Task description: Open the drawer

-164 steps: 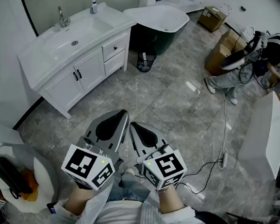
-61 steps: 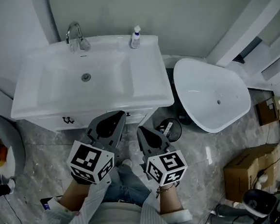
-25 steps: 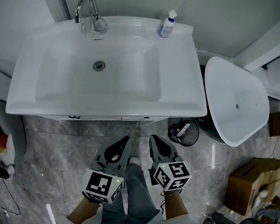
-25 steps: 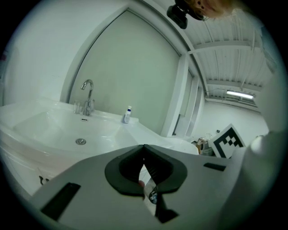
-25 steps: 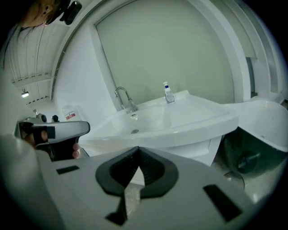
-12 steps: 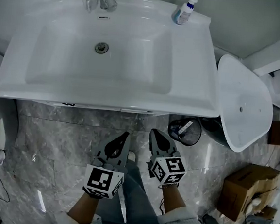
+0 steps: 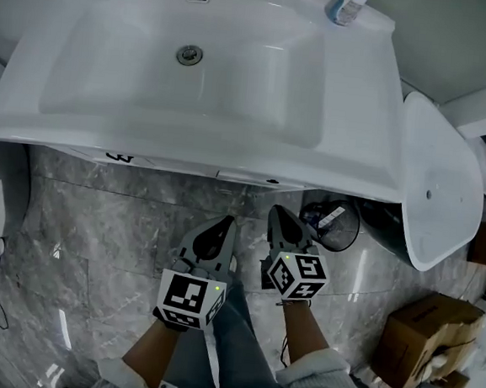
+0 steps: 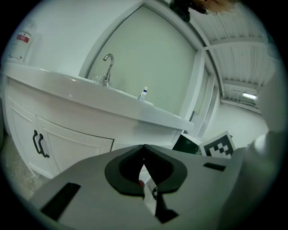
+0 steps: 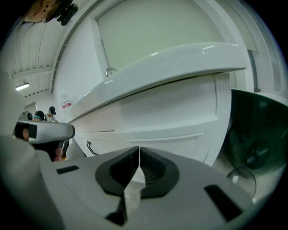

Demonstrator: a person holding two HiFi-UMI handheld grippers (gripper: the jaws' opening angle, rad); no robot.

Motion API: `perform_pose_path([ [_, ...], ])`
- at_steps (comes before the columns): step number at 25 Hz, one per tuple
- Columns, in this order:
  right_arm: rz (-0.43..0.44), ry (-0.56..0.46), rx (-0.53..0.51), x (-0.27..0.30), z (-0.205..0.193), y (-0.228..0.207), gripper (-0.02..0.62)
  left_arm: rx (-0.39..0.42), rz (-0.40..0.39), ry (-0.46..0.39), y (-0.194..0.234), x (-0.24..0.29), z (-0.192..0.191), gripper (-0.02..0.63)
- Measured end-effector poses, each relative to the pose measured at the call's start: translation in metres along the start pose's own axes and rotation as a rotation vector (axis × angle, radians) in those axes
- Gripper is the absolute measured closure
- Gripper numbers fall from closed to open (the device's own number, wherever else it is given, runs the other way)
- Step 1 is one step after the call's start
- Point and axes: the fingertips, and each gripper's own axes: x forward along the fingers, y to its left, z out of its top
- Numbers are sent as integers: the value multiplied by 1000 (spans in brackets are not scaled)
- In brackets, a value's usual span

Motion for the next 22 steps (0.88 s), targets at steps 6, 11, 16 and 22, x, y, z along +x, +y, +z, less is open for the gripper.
perform_pose_path([
  [6,-26,58,-12,27,-23,-19,583,18,20,2,10,9,-11,589],
  [11,-40,82,-20,41,-35,-28,580,26,41,29,16,14,-25,589],
  [16,-50,113,-5,59,-40,-34,518,30,53,47,20,13,-29,589],
  [22,-96,149,16,76,-46,-47,451,34,53,51,20,14,-32,589],
])
